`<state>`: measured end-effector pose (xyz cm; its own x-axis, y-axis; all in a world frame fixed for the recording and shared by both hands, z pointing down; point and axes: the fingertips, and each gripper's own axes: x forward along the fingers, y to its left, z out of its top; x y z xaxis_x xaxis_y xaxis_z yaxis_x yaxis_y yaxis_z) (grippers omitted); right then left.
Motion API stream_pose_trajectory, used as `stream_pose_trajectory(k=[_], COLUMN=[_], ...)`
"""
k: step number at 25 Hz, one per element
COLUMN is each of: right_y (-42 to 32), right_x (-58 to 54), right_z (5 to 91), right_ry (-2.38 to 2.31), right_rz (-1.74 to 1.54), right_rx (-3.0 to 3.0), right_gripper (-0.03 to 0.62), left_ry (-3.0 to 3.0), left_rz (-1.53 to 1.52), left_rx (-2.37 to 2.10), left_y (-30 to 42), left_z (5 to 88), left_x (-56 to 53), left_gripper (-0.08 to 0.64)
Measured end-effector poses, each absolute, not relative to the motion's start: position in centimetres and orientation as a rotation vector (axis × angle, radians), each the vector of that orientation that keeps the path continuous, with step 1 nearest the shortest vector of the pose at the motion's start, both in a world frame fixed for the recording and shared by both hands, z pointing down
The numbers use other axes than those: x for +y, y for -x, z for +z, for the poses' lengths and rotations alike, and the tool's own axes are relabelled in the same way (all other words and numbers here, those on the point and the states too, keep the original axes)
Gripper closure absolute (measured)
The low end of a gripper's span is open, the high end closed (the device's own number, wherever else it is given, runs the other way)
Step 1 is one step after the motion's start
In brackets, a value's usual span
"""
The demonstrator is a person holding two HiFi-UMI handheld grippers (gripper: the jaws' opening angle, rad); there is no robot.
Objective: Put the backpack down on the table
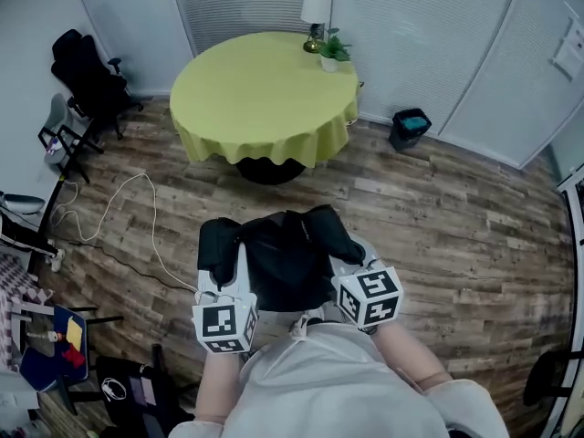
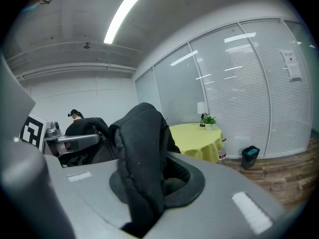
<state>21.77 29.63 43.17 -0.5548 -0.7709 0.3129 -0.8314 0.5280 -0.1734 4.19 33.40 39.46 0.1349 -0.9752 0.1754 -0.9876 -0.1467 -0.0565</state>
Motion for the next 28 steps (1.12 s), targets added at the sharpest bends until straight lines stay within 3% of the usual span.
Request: stream_pose_trajectory(k=[15,28], right_y=[-24.2,-16.9], right_x=[15.1,-0.4], right_z=[44.8,45.2], right_ry=[-1.293,-1.427], right_rz=[0.497,0.544], right_rx=[-2.548,-2.438], right_gripper=[0.564,0.563], left_ry=[-2.239,-2.345], left_rz=[0.276,0.287], left_rx=[-1.982,-1.81], left_y=[-6.3,1.2], left_z=[41.3,42.0], left_x=[19.3,1.7], left_gripper=[0.525,0.525])
